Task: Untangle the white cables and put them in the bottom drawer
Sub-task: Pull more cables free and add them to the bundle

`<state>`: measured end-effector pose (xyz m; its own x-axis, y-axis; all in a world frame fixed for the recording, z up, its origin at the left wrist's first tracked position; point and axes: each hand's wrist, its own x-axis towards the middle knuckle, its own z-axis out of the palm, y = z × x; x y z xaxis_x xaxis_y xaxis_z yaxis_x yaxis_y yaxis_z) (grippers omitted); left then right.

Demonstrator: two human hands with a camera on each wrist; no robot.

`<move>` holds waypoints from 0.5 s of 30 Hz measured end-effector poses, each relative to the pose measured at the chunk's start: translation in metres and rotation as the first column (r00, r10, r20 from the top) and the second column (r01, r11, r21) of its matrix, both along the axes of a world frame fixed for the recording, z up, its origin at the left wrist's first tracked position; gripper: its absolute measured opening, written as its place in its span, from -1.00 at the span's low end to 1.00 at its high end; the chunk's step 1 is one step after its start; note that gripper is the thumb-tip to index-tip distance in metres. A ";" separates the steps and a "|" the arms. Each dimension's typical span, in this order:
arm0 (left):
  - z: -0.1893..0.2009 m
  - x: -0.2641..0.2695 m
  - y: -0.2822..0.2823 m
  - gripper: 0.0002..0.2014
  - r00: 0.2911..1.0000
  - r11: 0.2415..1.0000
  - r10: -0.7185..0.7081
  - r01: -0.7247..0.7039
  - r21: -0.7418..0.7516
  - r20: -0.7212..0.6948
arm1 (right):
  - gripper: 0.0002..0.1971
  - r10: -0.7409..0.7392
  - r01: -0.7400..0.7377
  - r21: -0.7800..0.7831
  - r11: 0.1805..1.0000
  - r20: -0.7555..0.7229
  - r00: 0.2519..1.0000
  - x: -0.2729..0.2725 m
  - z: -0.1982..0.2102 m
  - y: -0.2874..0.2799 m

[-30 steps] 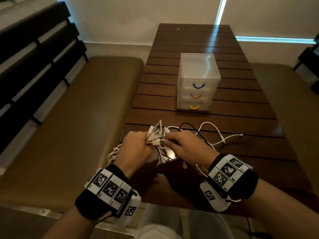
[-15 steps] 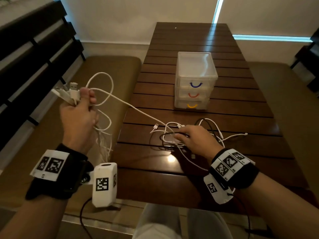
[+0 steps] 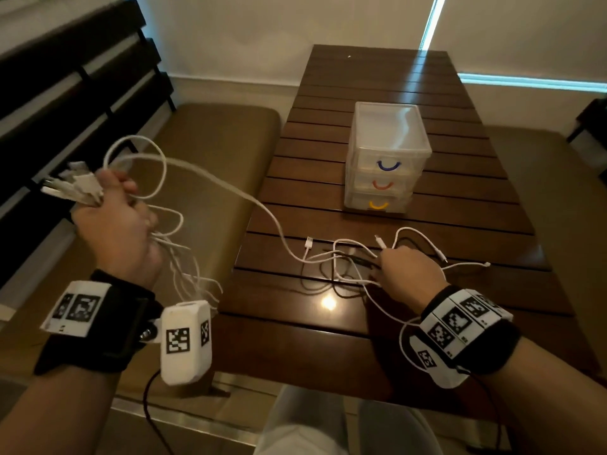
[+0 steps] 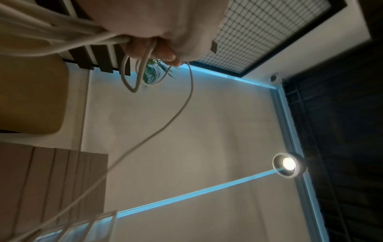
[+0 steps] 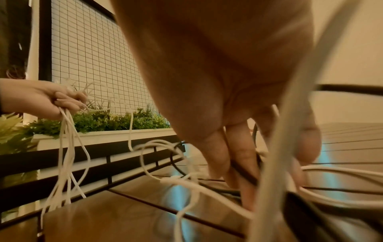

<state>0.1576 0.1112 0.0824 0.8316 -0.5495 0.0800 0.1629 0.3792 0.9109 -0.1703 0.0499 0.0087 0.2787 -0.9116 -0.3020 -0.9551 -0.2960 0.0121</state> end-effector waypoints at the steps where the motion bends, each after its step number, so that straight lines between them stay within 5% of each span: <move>1: 0.003 0.002 0.001 -0.73 1.000 1.000 0.012 -0.012 -0.014 -0.007 | -0.77 -0.012 0.012 0.002 1.000 -0.018 1.000 -0.002 -0.001 -0.001; 8: -0.005 -0.014 0.005 -0.73 0.985 0.990 -0.115 0.102 0.100 0.133 | -0.86 0.074 -0.078 0.063 0.995 0.077 0.994 0.011 0.012 0.007; 12: -0.011 -0.023 0.008 -0.73 0.981 0.983 -0.157 0.143 0.117 0.118 | -0.93 0.163 -0.148 -0.149 0.978 0.095 0.982 0.033 0.026 0.020; 15: -0.013 -0.028 0.010 -0.75 0.973 0.973 -0.200 0.184 0.139 0.118 | -0.67 0.204 -0.175 -0.212 0.961 0.127 0.971 0.062 0.023 0.028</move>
<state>0.1297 0.1214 0.0692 0.6964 -0.7105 0.1006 0.0979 0.2330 0.9675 -0.1087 0.0778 0.0321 0.4798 -0.8750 -0.0638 -0.8773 -0.4777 -0.0465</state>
